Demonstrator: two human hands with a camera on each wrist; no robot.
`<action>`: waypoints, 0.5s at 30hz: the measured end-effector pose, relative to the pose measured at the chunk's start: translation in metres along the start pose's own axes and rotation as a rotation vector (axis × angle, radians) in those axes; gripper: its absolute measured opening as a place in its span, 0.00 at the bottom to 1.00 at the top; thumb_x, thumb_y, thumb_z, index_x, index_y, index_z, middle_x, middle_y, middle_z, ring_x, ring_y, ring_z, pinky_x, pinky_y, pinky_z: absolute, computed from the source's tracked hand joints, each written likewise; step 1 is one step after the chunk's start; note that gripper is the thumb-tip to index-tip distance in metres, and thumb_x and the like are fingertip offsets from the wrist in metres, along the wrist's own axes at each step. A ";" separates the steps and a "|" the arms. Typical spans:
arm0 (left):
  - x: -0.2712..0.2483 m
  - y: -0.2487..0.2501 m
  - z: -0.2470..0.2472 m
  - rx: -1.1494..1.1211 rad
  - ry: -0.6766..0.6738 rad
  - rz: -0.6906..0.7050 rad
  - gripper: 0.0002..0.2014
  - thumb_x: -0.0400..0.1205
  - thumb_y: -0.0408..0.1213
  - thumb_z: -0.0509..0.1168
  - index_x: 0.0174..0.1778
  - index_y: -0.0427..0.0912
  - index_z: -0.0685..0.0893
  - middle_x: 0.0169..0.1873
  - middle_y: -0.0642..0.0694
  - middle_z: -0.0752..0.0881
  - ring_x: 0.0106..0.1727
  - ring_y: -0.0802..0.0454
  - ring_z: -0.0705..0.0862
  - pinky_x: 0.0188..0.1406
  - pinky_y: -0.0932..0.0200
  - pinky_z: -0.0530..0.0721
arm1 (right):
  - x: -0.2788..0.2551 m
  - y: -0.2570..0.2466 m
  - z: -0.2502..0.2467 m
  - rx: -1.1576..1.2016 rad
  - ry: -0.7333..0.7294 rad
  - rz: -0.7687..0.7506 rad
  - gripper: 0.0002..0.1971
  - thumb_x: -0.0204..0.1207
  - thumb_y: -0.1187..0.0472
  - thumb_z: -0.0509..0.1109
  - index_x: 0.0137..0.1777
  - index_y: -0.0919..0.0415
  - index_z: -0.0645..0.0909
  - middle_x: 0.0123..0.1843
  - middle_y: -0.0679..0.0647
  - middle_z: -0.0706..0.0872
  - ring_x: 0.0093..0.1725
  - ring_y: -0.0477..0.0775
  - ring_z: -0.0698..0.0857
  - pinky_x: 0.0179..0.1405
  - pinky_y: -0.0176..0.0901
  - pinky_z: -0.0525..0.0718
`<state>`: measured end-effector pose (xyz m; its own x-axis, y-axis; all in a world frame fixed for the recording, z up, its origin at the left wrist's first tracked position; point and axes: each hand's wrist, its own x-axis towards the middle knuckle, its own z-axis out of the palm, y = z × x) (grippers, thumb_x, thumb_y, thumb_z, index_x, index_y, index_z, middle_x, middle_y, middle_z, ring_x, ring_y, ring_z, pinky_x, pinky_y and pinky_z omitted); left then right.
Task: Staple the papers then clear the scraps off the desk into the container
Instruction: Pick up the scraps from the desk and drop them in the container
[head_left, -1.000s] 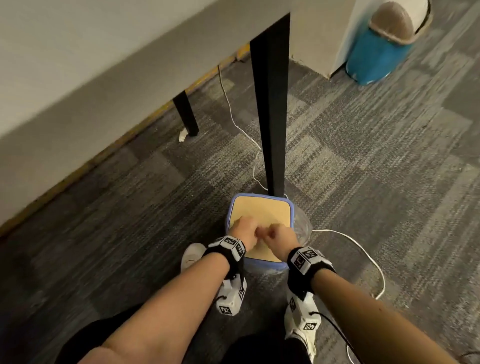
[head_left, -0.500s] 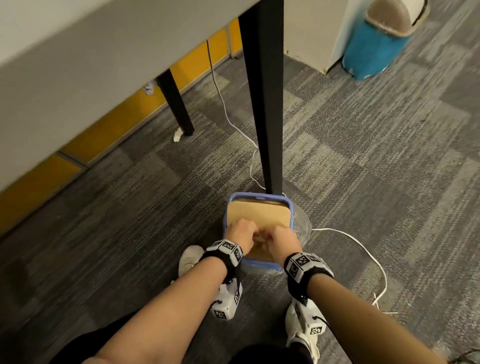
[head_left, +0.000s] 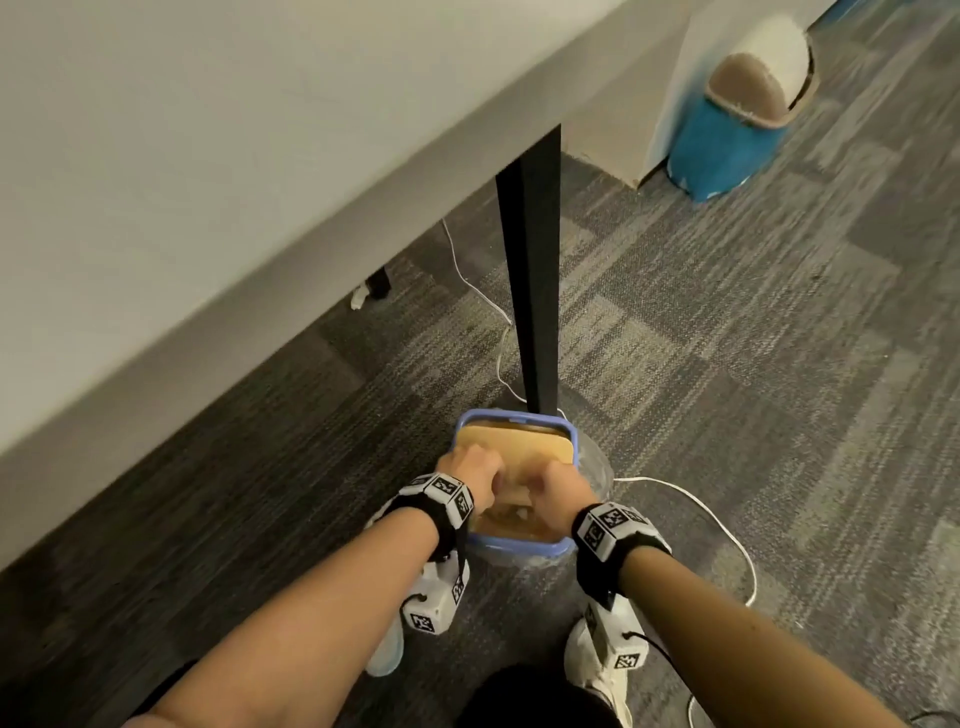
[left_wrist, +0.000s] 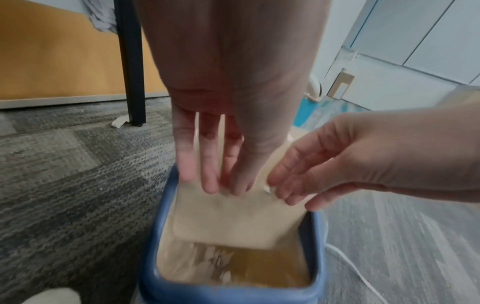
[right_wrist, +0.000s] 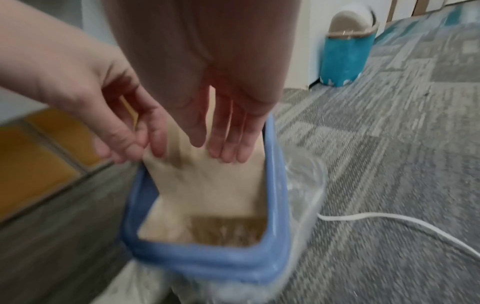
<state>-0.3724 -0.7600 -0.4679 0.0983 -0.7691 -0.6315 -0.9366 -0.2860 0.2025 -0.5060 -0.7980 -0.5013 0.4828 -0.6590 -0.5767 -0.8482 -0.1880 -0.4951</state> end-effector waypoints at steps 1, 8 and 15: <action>-0.006 0.003 -0.011 -0.004 0.015 0.001 0.12 0.77 0.31 0.64 0.52 0.47 0.89 0.60 0.45 0.86 0.63 0.40 0.84 0.61 0.50 0.83 | -0.006 -0.007 -0.012 0.036 0.031 0.002 0.16 0.78 0.67 0.59 0.60 0.60 0.83 0.61 0.59 0.87 0.61 0.61 0.84 0.53 0.42 0.78; -0.097 0.047 -0.104 -0.215 0.217 0.089 0.09 0.74 0.30 0.64 0.45 0.47 0.83 0.51 0.43 0.86 0.54 0.41 0.85 0.52 0.51 0.83 | -0.087 -0.067 -0.104 0.154 0.246 -0.063 0.09 0.74 0.62 0.61 0.41 0.50 0.83 0.50 0.61 0.89 0.53 0.64 0.86 0.49 0.44 0.79; -0.268 0.103 -0.153 -0.358 0.491 0.302 0.05 0.80 0.42 0.64 0.46 0.45 0.81 0.38 0.49 0.82 0.46 0.43 0.86 0.39 0.57 0.76 | -0.245 -0.128 -0.190 0.418 0.705 -0.097 0.04 0.77 0.59 0.64 0.44 0.55 0.80 0.49 0.60 0.88 0.51 0.63 0.87 0.57 0.55 0.83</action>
<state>-0.4436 -0.6706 -0.1632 0.0705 -0.9911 -0.1128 -0.7863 -0.1248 0.6051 -0.5568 -0.7509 -0.1731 0.1815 -0.9824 -0.0445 -0.5913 -0.0728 -0.8032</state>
